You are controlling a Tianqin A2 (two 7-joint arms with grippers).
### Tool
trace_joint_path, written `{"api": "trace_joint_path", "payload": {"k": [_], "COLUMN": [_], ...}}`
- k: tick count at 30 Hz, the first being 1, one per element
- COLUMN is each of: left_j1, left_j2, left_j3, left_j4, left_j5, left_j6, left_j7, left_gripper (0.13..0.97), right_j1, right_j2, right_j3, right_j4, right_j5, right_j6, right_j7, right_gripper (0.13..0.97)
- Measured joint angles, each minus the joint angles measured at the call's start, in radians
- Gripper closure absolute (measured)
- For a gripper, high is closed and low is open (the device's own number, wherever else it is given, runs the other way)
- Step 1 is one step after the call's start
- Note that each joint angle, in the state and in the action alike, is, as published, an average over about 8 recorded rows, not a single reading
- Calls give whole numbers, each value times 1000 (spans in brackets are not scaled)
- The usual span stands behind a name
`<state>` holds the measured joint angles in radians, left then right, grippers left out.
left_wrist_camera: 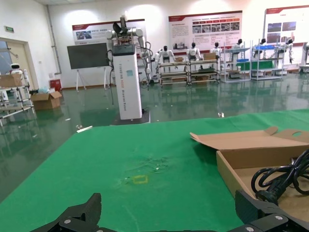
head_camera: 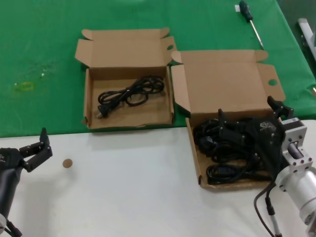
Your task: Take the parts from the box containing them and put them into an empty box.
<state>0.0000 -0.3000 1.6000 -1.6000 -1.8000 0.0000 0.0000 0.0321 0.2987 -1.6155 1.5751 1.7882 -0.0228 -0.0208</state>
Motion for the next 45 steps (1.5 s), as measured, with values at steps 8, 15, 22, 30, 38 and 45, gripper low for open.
{"api": "trace_joint_path", "payload": {"k": [8,15,22,30,38,45], "left_j1": [0,0,0,0,0,0], "left_j2": [0,0,0,0,0,0], "left_j3": [0,0,0,0,0,0], "left_j4": [0,0,0,0,0,0], "left_j5": [0,0,0,0,0,0], "left_j6": [0,0,0,0,0,0], "left_j7": [0,0,0,0,0,0], "left_gripper": [132,132,132,132,132,132], "right_j1": [0,0,0,0,0,0], "right_j2": [0,0,0,0,0,0], "right_j3": [0,0,0,0,0,0], "right_j4": [0,0,0,0,0,0], "right_j5": [0,0,0,0,0,0], "right_j6": [0,0,0,0,0,0], "right_j7": [0,0,0,0,0,0], "right_gripper": [129,129,129,129,129,129]}}
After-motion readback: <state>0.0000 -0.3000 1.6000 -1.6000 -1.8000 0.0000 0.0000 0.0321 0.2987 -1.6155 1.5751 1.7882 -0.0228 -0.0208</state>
